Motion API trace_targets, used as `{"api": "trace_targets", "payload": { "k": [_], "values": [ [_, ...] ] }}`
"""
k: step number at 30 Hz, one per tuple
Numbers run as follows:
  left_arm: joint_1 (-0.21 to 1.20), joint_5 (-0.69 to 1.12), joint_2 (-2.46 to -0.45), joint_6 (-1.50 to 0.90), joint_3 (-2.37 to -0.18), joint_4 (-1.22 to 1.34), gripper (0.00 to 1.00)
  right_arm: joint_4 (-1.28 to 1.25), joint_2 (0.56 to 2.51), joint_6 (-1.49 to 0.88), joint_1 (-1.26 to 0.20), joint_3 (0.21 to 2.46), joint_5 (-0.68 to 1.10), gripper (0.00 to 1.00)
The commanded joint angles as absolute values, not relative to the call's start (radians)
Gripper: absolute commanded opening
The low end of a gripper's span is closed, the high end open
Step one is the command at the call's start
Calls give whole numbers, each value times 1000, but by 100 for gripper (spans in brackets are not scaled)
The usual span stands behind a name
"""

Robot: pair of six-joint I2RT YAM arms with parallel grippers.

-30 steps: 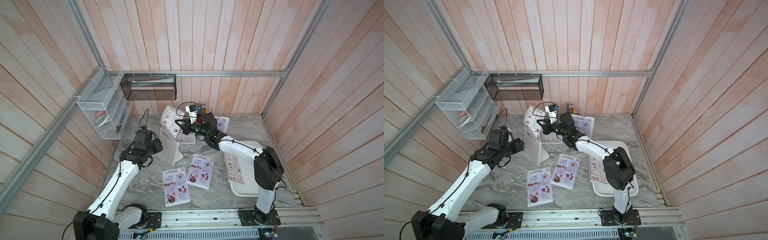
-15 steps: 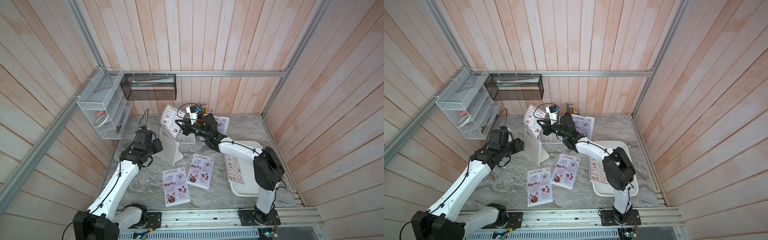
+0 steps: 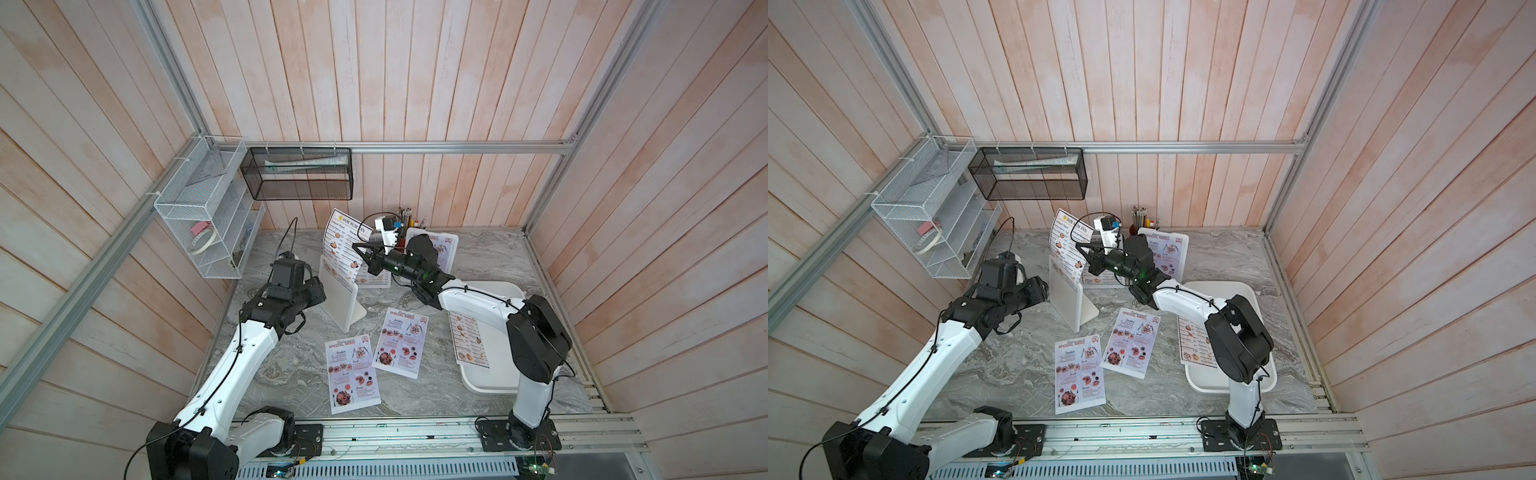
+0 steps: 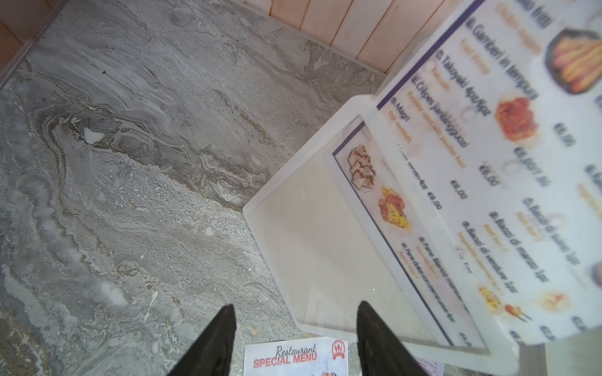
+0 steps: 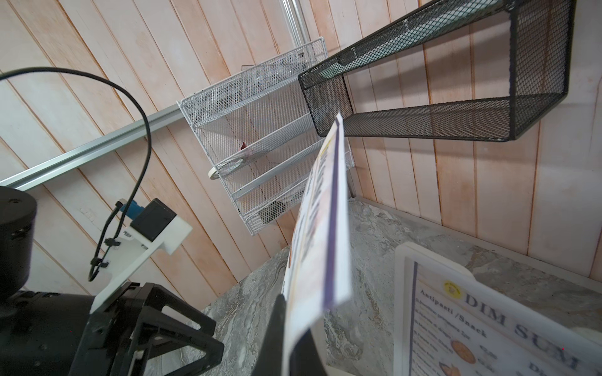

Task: Replace the menus in the menu holders
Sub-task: Insert the menu into the menu holder.

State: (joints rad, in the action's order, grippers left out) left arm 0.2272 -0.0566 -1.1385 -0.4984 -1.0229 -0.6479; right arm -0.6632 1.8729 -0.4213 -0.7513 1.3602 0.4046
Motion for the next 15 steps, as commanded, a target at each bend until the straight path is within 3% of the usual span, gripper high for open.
{"api": "trace_targets", "payload": {
  "k": [1, 15],
  "values": [
    [222, -54, -1133, -505, -1047, -646, 62, -715, 1836, -416, -761, 1330, 427, 2],
    [221, -63, -1146, -503, -1075, -653, 62, -720, 1810, -417, -780, 1282, 453, 10]
  ]
}}
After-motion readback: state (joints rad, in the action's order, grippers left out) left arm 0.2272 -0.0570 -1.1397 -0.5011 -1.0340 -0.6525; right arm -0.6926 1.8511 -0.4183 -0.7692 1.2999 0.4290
